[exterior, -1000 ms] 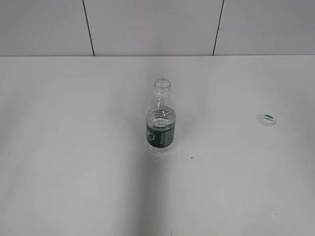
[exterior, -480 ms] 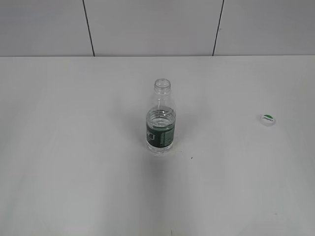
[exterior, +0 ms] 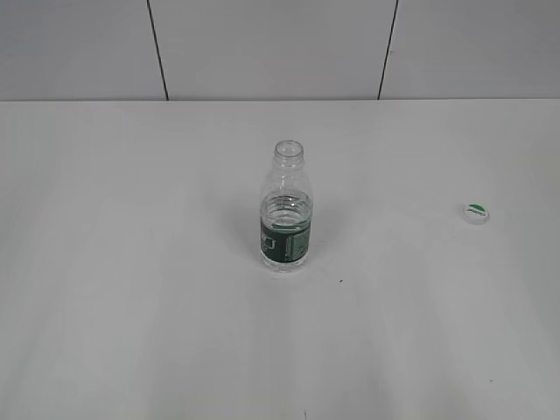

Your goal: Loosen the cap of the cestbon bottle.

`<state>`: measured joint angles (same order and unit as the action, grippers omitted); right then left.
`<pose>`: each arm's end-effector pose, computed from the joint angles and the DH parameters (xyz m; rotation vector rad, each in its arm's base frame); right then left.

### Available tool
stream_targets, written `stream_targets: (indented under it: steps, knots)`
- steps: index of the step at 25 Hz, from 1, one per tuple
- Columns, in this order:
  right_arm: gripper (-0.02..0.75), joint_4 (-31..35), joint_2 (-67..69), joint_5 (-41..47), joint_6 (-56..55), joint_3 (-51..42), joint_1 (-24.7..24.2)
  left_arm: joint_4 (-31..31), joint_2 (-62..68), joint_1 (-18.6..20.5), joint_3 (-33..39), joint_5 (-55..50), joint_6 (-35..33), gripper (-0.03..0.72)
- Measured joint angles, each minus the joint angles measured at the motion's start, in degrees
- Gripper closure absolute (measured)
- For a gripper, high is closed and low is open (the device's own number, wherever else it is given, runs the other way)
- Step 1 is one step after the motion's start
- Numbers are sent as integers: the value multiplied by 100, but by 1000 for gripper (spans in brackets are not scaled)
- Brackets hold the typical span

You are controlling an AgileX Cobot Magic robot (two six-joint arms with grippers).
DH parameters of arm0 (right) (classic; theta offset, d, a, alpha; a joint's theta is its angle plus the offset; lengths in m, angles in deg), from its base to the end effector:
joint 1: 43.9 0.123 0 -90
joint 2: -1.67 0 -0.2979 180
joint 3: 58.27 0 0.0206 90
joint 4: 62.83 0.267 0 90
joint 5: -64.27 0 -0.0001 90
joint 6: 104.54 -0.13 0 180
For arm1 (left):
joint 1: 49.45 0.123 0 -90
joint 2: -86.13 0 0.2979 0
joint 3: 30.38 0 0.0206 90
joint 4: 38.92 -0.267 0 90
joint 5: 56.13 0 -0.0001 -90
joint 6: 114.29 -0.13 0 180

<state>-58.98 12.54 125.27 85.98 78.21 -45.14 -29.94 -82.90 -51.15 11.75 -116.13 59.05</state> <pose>0.0299 0.0070 0.2958 -0.1674 2.0056 -0.0509 0.0269 -0.0184 0.3065 0.1545 1.9609 -0.1284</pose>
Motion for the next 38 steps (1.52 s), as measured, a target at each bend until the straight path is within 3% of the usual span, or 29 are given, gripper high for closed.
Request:
stream_targets:
  steps: [15, 38]
  knots:
    - [201, -147, -379, 139, 61, -417, 0, -180, -395, 0, 529, -204, 0, 182]
    - [202, -261, -379, 145, 67, -441, 0, -206, -395, 0, 562, -145, 0, 223]
